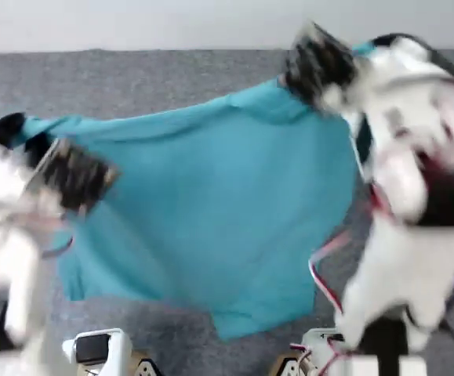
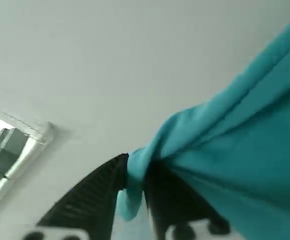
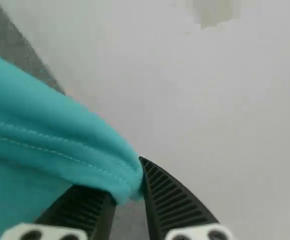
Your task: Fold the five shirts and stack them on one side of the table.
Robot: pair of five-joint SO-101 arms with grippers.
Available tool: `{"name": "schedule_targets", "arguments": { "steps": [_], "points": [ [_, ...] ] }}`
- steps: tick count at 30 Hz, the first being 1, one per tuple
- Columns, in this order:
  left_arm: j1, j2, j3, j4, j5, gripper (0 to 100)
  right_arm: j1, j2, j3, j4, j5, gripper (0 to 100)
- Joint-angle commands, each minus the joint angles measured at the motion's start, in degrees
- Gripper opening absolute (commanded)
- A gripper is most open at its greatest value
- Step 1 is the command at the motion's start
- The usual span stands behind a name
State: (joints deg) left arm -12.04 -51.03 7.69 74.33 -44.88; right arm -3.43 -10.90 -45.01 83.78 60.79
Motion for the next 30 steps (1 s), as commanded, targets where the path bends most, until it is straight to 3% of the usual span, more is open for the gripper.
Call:
{"name": "schedule_targets", "arguments": {
  "steps": [1, 6, 11, 19, 25, 30],
  "points": [
    [-0.26, 2.73, 12.79, -14.33, -0.26, 1, -1.89, 8.13, 0.09, -5.49, -1.67, 1.0],
    [-1.49, 10.55, 24.04, -37.01, -0.44, 1, -1.98, 19.47, 0.09, -20.18, -3.25, 1.0],
    [-5.45, 23.03, 22.02, -52.04, -0.44, 1, -2.15, 27.74, 0.09, -35.91, -3.16, 1.0],
    [-7.21, 39.65, 7.08, -53.27, -0.44, 1, -3.3, 34.86, 0.09, -49.45, -2.99, 1.0],
    [-5.8, 44.22, 5.32, -52.92, -0.44, 1, -3.65, 35.65, 0.09, -49.19, -1.23, 1.0],
    [-4.57, 44.4, 5.23, -42.46, -0.53, 1, -3.03, 33.54, -0.26, -39.87, -1.14, 1.0]
  ]
}}
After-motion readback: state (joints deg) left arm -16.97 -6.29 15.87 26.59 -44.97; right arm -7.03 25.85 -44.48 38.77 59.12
